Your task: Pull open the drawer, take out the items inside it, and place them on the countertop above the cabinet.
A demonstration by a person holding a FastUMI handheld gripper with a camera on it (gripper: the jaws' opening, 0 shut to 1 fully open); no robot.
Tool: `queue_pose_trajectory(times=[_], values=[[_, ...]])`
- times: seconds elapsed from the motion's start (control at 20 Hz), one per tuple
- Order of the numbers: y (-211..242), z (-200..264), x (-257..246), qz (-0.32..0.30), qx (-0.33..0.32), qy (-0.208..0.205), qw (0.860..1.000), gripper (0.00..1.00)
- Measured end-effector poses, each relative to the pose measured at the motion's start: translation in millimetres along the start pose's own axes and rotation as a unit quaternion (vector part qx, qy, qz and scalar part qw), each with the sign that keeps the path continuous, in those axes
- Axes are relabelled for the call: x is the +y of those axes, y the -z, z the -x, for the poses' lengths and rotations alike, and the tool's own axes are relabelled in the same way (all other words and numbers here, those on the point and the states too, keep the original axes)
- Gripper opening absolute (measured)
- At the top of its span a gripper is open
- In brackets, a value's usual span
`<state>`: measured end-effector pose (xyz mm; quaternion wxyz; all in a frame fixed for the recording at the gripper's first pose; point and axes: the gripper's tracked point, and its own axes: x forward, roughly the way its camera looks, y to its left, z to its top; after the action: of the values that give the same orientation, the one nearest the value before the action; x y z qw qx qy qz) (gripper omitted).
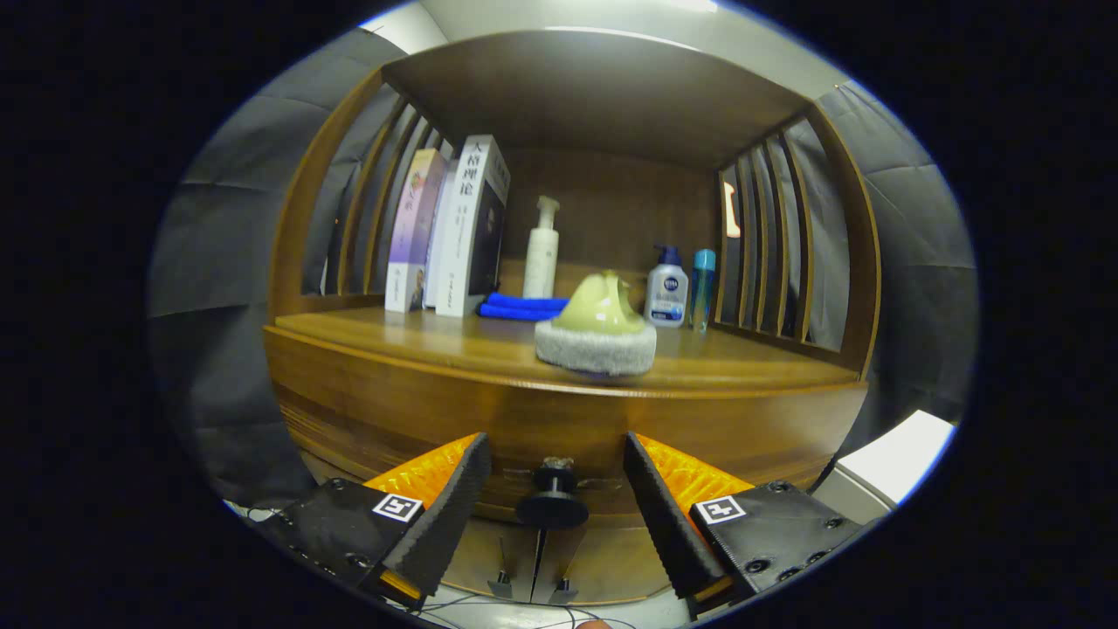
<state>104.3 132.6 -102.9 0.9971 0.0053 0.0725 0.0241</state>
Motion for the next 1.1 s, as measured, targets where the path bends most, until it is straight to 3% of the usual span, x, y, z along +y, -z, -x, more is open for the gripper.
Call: queue_pose_trajectory(times=[0.3, 0.65, 1.1], values=[[-53, 41, -11, -0.04, -0.04, -0.009, 0.998, 0.97], [-104, 96, -27, -0.041, -0.081, -0.008, 0.996, 0.97], [-122, 151, -47, -0.043, -0.081, -0.011, 0.996, 0.97]])
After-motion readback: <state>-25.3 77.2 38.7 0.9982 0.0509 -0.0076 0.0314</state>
